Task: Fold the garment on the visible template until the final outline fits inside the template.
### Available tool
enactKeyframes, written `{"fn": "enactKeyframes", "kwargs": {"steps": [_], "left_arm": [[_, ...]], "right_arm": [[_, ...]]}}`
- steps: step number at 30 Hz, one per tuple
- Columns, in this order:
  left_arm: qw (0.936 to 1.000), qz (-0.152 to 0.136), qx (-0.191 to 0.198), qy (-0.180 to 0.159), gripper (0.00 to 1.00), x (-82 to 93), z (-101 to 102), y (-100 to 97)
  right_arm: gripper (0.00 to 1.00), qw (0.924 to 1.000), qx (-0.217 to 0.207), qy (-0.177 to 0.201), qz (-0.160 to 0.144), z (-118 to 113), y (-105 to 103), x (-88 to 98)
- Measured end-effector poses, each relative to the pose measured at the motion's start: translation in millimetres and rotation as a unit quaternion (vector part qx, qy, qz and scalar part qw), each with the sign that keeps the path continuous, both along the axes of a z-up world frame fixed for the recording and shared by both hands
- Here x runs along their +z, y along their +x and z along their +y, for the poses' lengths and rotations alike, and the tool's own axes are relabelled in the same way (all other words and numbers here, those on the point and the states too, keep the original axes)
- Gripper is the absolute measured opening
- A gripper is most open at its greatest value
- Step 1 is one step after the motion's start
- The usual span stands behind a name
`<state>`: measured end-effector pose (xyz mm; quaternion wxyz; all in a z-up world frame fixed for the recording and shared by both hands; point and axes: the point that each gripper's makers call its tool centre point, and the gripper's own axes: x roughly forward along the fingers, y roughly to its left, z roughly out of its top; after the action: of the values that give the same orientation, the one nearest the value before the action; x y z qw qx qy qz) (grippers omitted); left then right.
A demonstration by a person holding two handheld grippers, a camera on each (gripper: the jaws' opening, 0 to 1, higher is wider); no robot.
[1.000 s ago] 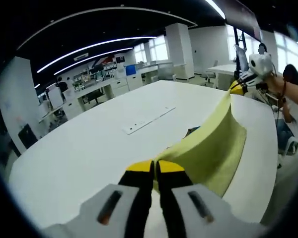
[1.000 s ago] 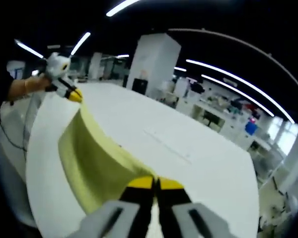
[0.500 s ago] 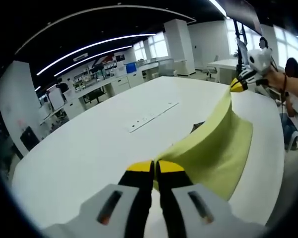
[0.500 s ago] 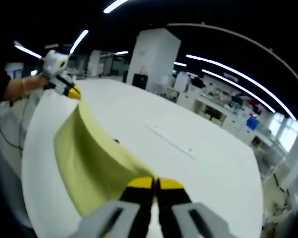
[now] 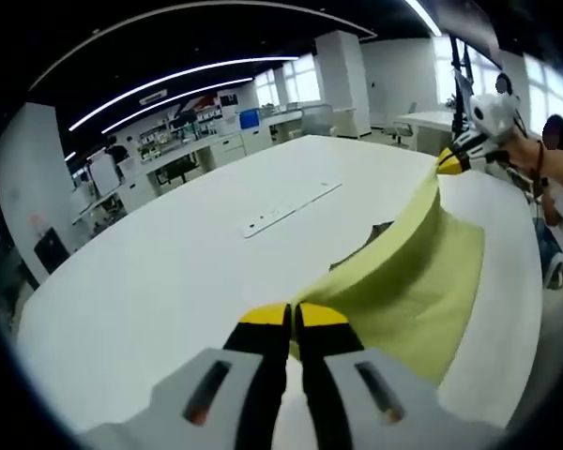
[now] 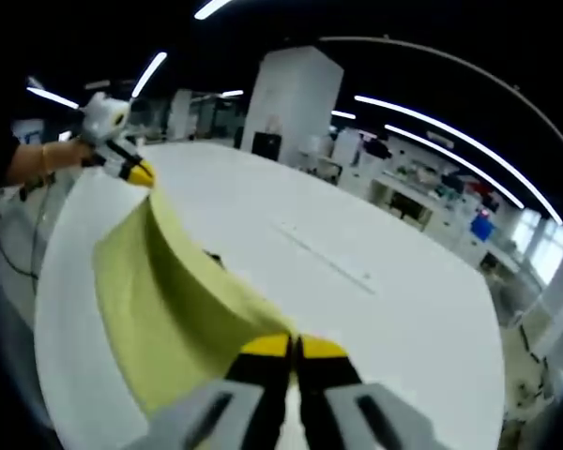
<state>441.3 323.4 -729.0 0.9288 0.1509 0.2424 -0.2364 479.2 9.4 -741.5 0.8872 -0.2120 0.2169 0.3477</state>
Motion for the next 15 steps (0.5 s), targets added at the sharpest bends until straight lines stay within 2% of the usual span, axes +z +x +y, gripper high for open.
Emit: {"fn": "enactKeyframes", "kwargs": {"steps": [6,15], "left_arm": [[1.0,0.007,-0.002,0.002,0.0,-6.4,-3.1,2.7],[0.9997,0.021,0.003,-0.009,0.0,-20.6,3.3,10.6]], "right_arm": [[0.0,1.0,0.003,-0.007,0.005,-0.5,5.6,-7.7],[0.0,0.9998,0.006,-0.012,0.012,0.3,12.6,-18.3]]}}
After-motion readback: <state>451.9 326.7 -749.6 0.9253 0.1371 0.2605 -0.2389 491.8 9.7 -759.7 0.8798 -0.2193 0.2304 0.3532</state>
